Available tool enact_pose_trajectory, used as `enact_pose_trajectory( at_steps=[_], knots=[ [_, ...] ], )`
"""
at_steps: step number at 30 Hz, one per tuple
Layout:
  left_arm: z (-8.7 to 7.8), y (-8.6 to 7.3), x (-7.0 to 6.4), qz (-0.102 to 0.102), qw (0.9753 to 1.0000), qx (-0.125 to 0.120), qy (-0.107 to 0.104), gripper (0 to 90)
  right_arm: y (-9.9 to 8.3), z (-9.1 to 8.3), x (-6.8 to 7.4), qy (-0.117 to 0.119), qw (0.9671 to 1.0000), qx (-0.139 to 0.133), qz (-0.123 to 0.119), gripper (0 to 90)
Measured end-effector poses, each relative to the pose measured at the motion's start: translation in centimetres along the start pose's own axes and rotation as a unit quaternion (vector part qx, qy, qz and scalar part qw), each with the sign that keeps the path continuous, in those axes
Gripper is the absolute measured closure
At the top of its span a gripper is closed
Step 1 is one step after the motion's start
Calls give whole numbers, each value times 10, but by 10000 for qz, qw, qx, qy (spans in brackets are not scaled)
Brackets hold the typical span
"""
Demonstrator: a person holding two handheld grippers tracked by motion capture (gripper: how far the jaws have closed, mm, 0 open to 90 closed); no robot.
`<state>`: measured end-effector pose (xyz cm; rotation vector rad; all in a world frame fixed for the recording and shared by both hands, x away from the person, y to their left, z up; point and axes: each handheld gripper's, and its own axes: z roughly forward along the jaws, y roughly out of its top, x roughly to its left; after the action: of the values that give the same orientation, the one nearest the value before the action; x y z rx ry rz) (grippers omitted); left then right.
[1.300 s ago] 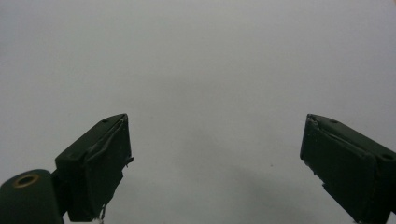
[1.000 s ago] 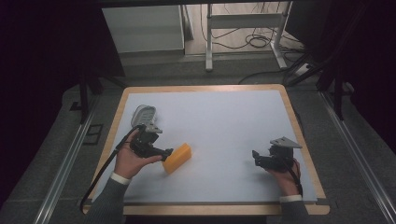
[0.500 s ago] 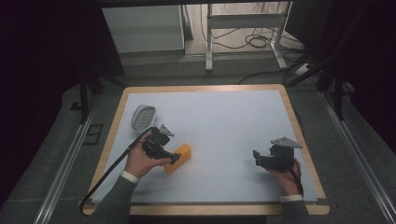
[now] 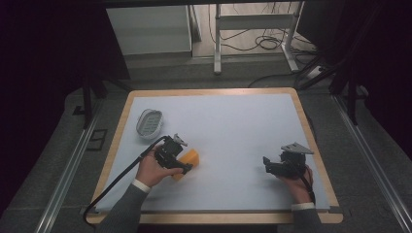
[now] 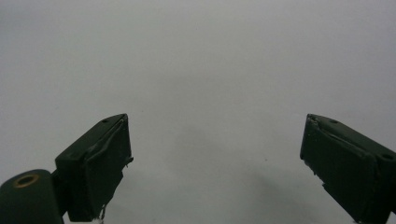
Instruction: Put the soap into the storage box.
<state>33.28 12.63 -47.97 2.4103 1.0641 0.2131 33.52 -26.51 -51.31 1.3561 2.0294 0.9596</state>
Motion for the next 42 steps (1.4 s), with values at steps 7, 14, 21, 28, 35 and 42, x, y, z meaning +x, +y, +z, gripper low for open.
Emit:
enact_pose_trajectory(
  at_steps=[7,14,21,28,35,42],
  knots=[
    [11,-4,-3,-62,9998,169,12,370,-1,0,-1,-37,10000,6,-6,86],
    [14,-10,-5,-75,9998,194,6,520,-1,0,-1,-41,10000,19,-11,86],
    [14,-13,-4,-23,9999,127,-45,606,-1,0,-1,-51,10000,22,-27,86],
    [10,-12,0,-6,9996,137,-241,610,-1,1,-2,-64,10000,31,-20,86],
    [1,-13,6,-69,9995,89,-279,610,-1,0,-2,-89,10000,15,-33,86],
    [-13,-13,15,-183,9991,-137,-356,610,-1,1,-2,-69,10000,30,-54,86]
  ],
)
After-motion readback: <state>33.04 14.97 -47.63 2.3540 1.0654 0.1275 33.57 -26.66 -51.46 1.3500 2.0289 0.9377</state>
